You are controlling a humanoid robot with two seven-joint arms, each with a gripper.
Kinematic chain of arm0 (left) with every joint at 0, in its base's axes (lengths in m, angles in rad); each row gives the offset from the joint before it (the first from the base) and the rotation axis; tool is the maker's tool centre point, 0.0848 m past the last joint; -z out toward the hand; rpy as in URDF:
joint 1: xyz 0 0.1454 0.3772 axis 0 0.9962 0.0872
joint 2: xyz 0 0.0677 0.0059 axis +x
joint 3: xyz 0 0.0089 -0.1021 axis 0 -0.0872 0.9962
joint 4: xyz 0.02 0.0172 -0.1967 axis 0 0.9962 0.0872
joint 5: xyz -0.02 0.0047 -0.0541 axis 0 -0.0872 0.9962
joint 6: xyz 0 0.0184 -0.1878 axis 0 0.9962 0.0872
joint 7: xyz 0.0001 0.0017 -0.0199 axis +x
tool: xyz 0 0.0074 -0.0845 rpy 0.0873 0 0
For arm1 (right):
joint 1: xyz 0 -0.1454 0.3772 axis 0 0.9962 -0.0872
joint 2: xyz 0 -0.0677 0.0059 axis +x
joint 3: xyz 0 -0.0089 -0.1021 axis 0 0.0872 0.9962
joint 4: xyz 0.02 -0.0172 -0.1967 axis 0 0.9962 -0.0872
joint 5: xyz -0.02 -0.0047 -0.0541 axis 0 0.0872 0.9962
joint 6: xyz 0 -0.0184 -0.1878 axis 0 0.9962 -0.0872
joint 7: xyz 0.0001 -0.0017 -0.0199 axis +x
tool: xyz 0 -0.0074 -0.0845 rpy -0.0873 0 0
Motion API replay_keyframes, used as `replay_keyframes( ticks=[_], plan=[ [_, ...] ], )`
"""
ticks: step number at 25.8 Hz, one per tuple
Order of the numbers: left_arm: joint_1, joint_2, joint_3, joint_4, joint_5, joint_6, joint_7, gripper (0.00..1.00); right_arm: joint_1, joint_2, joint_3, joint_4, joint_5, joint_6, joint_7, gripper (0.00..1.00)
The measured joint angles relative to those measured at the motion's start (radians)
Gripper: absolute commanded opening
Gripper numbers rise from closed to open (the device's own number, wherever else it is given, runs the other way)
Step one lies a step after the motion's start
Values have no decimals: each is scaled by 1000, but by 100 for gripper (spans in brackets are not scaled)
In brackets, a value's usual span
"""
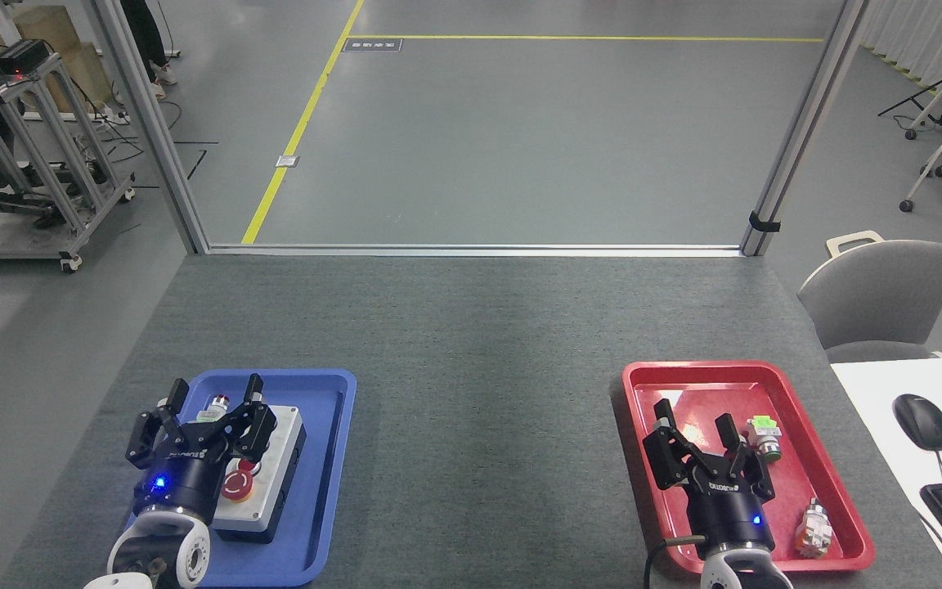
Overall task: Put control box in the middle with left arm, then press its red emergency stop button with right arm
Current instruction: 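Lower the left gripper onto the gray control box in the blue tray, then grasp the near end of the control box with the left gripper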
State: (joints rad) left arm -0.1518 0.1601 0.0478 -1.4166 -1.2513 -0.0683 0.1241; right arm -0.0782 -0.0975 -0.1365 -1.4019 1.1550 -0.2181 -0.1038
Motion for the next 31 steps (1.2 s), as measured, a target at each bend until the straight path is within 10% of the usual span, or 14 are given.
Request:
replay_keyframes(
  ticks=[15, 31],
  plan=[
    [100, 0, 40, -101, 137, -42, 97, 99, 0, 0, 0, 0, 0, 0, 0, 100],
    [195, -39, -20, 31, -188, -4, 152, 99, -10, -1, 1, 15, -1, 2, 6, 100]
  ],
)
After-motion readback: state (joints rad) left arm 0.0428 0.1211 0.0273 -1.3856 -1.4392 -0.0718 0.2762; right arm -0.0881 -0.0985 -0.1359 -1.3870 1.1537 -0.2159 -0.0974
